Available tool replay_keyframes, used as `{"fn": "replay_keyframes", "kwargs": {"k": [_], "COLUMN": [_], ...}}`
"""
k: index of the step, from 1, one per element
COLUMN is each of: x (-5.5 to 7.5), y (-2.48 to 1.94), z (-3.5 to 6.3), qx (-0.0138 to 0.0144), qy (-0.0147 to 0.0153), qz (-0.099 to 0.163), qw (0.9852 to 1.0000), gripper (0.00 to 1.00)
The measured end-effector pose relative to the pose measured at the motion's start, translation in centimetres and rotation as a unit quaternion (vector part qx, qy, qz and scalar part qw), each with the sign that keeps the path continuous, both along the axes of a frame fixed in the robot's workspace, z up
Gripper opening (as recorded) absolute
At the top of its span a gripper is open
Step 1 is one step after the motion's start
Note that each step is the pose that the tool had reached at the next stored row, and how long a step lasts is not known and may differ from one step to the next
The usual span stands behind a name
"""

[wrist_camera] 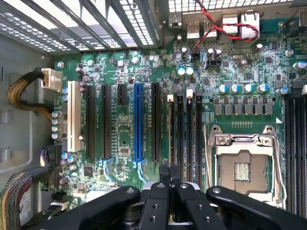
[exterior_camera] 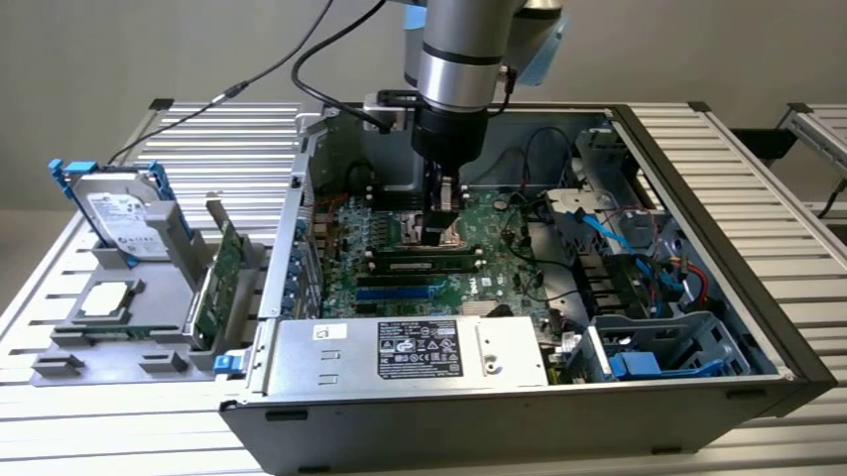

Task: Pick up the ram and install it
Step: 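Press down the ram until it locks into place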

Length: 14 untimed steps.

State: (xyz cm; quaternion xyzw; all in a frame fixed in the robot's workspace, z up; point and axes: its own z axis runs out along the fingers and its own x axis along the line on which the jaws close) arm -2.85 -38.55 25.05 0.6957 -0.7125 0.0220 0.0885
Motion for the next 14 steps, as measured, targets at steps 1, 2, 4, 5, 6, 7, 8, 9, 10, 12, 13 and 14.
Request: {"fn": "replay_keyframes", "kwargs": {"k": [1, 2, 4, 5, 6, 7, 8, 9, 10, 12, 13, 14], "x": [0.0, 0.0, 0.0, 0.0, 0.0, 0.0, 0.0, 0.0, 0.0, -0.01, -0.01, -0.01], "y": [0.0, 0.0, 0.0, 0.0, 0.0, 0.0, 0.0, 0.0, 0.0, -0.01, -0.05, -0.05], "z": [0.01, 0.01, 0.0, 0.01, 0.01, 0.01, 0.01, 0.01, 0.01, 0.01, 0.01, 0.01], "qx": [-0.0001, -0.0001, 0.0, -0.0001, 0.0, -0.0001, -0.0001, -0.0001, -0.0001, -0.0002, -0.0002, -0.0003], "qy": [0.0, 0.0, 0.0, 0.0, 0.0, 0.0, 0.0, 0.0, 0.0, 0.0, 0.0, 0.0], "qz": [0.0, 0.0, 0.0, 0.001, 0.001, 0.001, 0.001, 0.001, 0.001, -0.001, -0.005, -0.009], "qw": [1.0, 1.0, 1.0, 1.0, 1.0, 1.0, 1.0, 1.0, 1.0, 1.0, 1.0, 1.0], "gripper": [0.11, 0.11, 0.11, 0.11, 0.11, 0.11, 0.11, 0.11, 0.11, 0.11, 0.11, 0.11]}}
